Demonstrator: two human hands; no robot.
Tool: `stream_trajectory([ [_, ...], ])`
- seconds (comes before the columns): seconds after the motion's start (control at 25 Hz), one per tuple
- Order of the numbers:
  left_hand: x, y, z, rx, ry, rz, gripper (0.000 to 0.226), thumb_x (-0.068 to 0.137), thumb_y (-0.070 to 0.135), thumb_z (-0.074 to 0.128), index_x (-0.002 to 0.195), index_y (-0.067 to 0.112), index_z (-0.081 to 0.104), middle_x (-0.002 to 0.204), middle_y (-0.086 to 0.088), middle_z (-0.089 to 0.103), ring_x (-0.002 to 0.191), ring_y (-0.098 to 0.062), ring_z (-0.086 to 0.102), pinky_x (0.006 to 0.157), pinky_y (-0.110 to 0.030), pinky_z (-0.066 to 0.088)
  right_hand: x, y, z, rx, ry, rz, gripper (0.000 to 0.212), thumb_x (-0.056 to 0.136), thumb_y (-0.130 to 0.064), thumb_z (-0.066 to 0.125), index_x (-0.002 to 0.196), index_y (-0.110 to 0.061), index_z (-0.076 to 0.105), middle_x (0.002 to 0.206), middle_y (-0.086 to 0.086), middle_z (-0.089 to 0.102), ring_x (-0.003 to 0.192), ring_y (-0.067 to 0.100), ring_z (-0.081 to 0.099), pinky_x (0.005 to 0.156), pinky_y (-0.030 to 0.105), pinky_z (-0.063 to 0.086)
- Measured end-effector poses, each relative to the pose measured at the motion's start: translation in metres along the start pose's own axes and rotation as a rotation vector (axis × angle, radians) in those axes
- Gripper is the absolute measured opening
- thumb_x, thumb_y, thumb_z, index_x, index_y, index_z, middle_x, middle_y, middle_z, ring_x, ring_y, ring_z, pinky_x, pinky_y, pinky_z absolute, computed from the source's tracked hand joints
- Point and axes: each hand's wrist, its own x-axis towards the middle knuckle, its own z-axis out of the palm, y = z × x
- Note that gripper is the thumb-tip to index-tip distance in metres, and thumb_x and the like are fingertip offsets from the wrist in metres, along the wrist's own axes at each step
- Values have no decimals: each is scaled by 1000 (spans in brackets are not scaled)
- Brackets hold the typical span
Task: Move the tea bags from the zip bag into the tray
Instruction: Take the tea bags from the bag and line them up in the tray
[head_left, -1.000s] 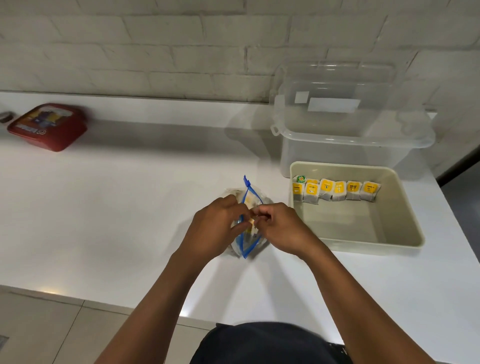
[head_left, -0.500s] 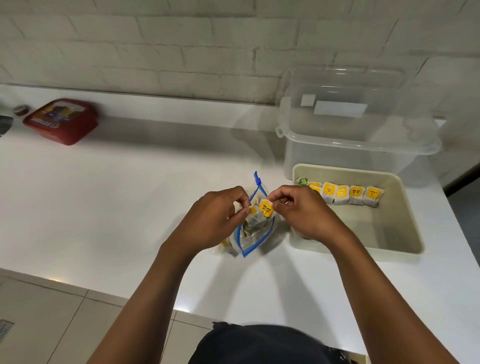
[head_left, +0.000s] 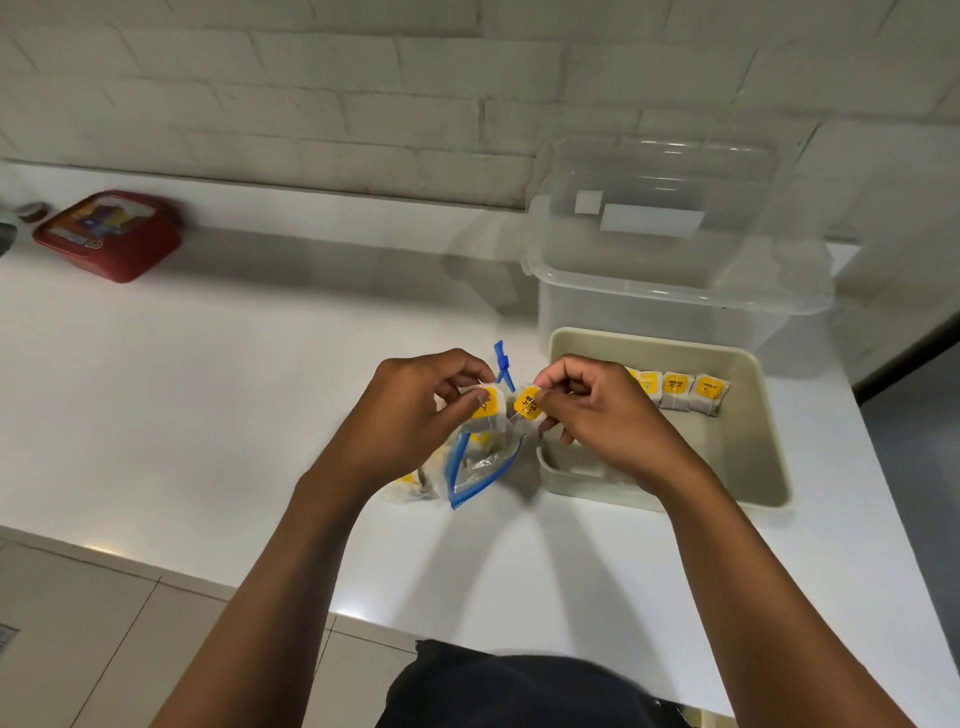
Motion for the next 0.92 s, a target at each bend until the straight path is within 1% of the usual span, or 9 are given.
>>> stream_trajectory([
  [0.2,12,22,26,-88,-19,-24,10,87,24,75,98,22,75,85,13,74,80,-3,70,76,-18,55,-7,12,-26,-27,17,8,12,93,-11,61,87,-20,66,84,5,73,74,17,72,57,16,45],
  [0.36,17,34,40,-93,17,-3,6,89,25,72,94,25,75,84,15,73,81,-4,69,71,-10,49,-9,24,-53,-42,95,19,13,93,-11,60,87,-21,65,78,-2,73,71,13,70,57,15,45],
  [0.44,17,35,49,-111,31,3,5,89,24,72,93,26,75,83,15,73,81,-5,68,69,-8,45,-7,37,-68,-138,172,35,8,93,-13,60,89,-19,65,72,-6,71,63,9,68,54,12,43],
  [0.52,13,34,56,-117,35,-7,4,90,24,72,92,26,74,82,16,72,81,-6,67,68,-7,43,-1,51,-82,-261,233,56,6,93,-16,61,91,-19,65,72,-10,70,58,6,65,54,15,43],
  [0.56,11,33,58,-127,37,-24,4,90,23,71,91,25,74,81,16,72,81,-5,67,68,-7,42,4,58,-87,-307,246,74,7,92,-16,61,91,-20,66,73,-9,70,58,6,65,55,19,43],
  [0.68,5,28,64,-176,58,-80,6,90,16,70,89,21,73,79,18,70,79,-2,65,67,-6,42,22,77,-97,-370,224,157,15,91,-11,57,91,-21,68,74,-5,71,56,-1,61,58,21,42],
  [0.72,4,25,66,-174,63,-88,7,91,15,70,88,21,73,81,18,71,80,-3,66,68,-7,44,28,85,-97,-379,202,184,16,90,-10,57,91,-21,69,74,-4,71,57,0,61,60,24,46],
  [0.84,2,17,69,-163,66,-112,9,91,16,68,88,23,70,82,17,71,82,-7,67,73,-15,50,41,102,-97,-402,157,221,19,84,-7,59,91,-20,70,75,1,71,71,21,68,72,38,58],
  [0.92,0,14,72,-156,70,-114,9,92,17,67,88,24,69,81,15,71,83,-10,67,75,-18,51,45,110,-95,-420,141,233,17,83,-8,62,87,-22,69,74,3,71,73,26,68,73,38,58],
])
